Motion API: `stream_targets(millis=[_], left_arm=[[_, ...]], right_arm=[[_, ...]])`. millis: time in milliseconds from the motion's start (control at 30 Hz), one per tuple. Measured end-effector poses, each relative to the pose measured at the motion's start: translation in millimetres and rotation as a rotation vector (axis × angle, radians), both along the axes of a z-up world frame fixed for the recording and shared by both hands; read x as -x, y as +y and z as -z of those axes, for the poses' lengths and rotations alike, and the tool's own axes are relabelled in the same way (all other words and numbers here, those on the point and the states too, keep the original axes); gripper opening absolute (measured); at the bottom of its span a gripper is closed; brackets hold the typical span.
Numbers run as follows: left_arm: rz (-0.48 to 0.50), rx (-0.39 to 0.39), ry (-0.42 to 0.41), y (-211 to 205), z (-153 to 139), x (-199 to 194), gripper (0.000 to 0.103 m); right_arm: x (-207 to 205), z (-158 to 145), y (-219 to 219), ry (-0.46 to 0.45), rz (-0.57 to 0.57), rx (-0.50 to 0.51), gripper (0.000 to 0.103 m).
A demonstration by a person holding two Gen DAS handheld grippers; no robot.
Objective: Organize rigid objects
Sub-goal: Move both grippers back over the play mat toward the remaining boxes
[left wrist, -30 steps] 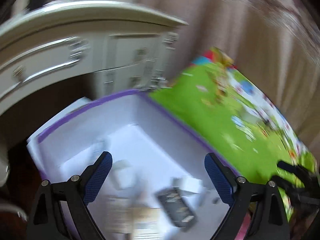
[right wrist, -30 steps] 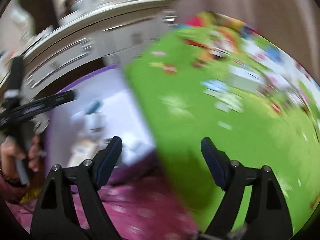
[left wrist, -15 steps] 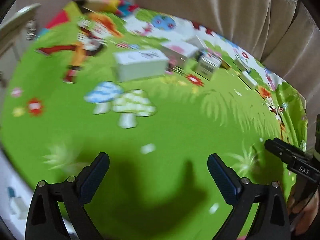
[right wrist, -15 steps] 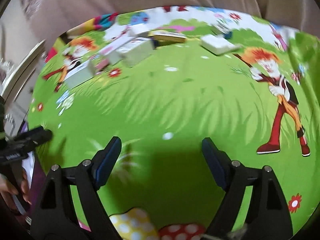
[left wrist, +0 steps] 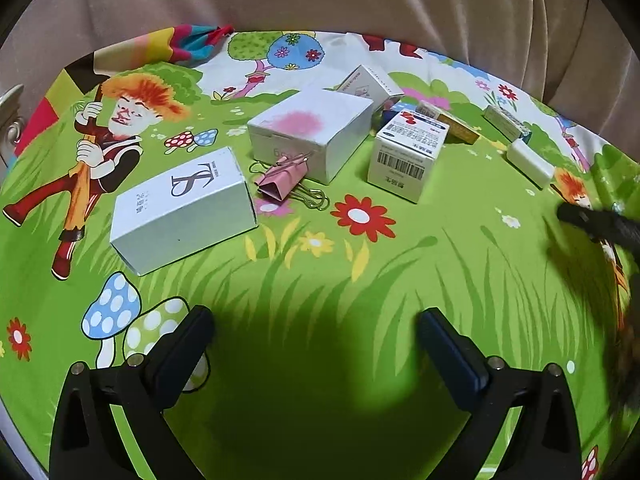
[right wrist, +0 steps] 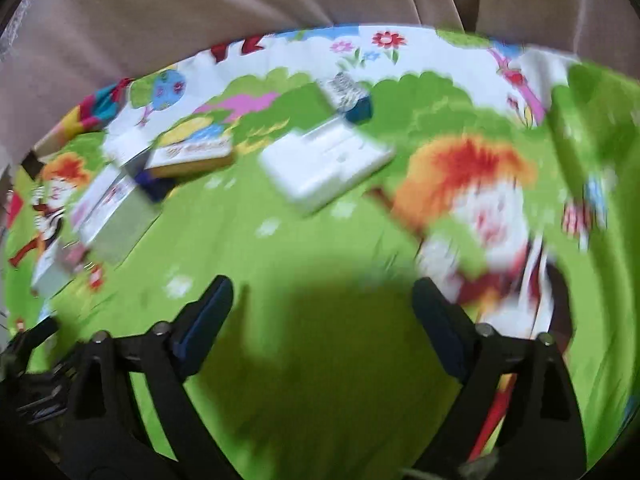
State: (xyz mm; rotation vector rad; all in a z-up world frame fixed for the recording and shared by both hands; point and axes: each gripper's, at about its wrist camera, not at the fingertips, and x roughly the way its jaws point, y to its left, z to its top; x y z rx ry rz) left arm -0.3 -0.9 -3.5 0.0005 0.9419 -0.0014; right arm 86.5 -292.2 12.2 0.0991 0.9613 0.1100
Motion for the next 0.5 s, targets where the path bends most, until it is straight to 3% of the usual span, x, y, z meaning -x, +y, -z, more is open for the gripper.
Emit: stream_targets(millis=[100, 267, 367, 500], left_arm=[[0.0, -0.001, -0.003, -1.2, 0.9, 1.3, 0.103], [0.0, -0.001, -0.003, -2.3, 1.4, 0.1, 0.103], [0.002, 0.001, -0.002, -1.9, 1.0, 1.3, 0.103], [0.007, 0.002, -0.002, -1.9, 0.8, 1.3, 0.103]], right_arm=[[-19.9, -2.2, -4.3, 0.029, 0.065, -0.045, 0.103], [-32.6, -5.3, 3.7, 0.056, 0.302, -0.15, 0.103], [-52.0, -2.8, 14.5, 0.067, 0.499, -0.091, 0.103], [-82.8, -2.0, 25.1, 0.093, 0.63, -0.066, 0.103]])
